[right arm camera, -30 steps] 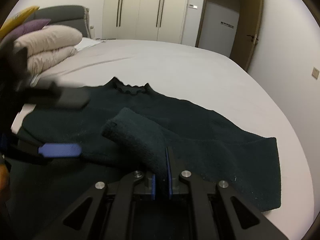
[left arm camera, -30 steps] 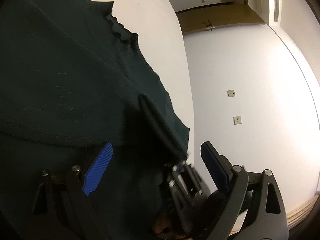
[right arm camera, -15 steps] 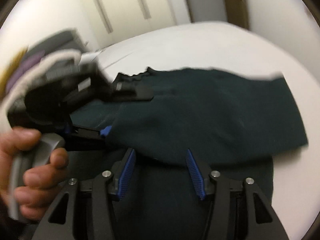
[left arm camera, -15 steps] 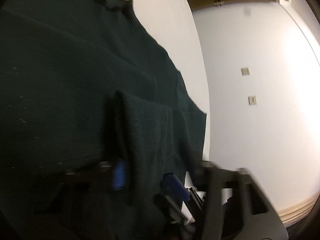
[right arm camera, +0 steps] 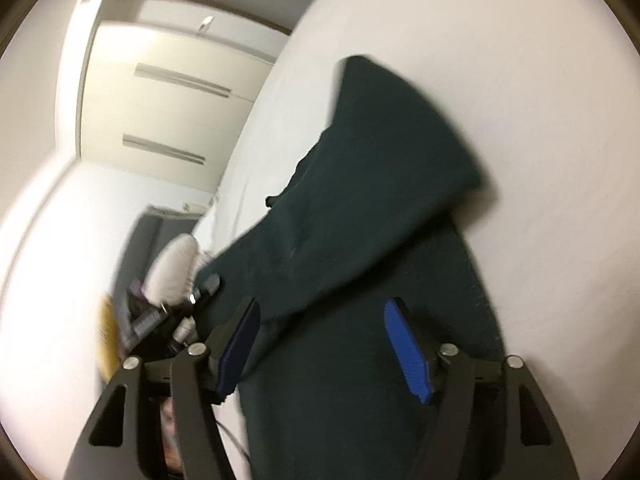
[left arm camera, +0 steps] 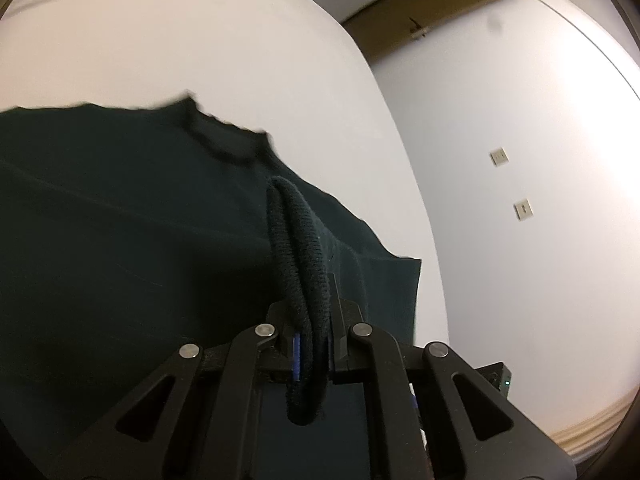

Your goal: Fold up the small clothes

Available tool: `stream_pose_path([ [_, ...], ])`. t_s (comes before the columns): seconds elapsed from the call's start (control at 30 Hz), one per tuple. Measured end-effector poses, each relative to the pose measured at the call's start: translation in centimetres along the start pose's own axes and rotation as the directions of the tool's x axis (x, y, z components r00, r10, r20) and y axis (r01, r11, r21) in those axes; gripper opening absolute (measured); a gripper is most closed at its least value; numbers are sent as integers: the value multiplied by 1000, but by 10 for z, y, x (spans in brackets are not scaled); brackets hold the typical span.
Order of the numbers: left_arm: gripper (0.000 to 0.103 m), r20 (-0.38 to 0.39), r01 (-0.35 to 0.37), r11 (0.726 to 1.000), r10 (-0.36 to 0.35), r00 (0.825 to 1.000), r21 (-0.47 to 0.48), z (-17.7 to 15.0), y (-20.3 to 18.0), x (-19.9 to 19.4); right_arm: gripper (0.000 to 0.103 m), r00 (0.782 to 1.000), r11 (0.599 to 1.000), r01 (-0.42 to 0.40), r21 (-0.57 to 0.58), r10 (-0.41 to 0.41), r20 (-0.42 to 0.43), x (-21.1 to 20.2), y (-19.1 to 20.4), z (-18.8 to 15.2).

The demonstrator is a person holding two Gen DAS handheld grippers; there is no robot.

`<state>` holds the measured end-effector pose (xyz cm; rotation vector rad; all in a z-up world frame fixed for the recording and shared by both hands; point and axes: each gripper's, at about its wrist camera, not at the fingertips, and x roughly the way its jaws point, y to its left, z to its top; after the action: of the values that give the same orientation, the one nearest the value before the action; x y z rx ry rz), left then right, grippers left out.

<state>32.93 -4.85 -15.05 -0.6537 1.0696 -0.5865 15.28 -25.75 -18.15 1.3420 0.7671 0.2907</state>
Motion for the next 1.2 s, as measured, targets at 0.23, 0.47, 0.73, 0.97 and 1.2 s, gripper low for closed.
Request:
stream_pose_path([
  [0.23, 7, 53, -95, 993, 99, 994, -69, 12, 63, -26, 71, 998, 986, -54, 160, 49, 35, 19, -13, 3],
  [0.47, 7, 63, -107, 990, 113, 992, -96, 11, 93, -7, 71, 993, 970, -101, 220, 83, 87, 40, -10, 20],
  [0.73, 7, 59, -137, 989, 141, 988, -55, 0, 101, -30, 71, 981, 945, -148, 291, 103, 165, 42, -18, 43],
  [0.97, 7, 34, -153, 985, 156, 987, -75, -12, 112, -16, 71, 990, 971, -107, 215, 85, 112, 61, -5, 44],
  [1.2, 7, 29, -138, 989, 140, 990, -46, -13, 109, -23, 65, 965, 946, -192, 261, 134, 224, 50, -28, 62],
])
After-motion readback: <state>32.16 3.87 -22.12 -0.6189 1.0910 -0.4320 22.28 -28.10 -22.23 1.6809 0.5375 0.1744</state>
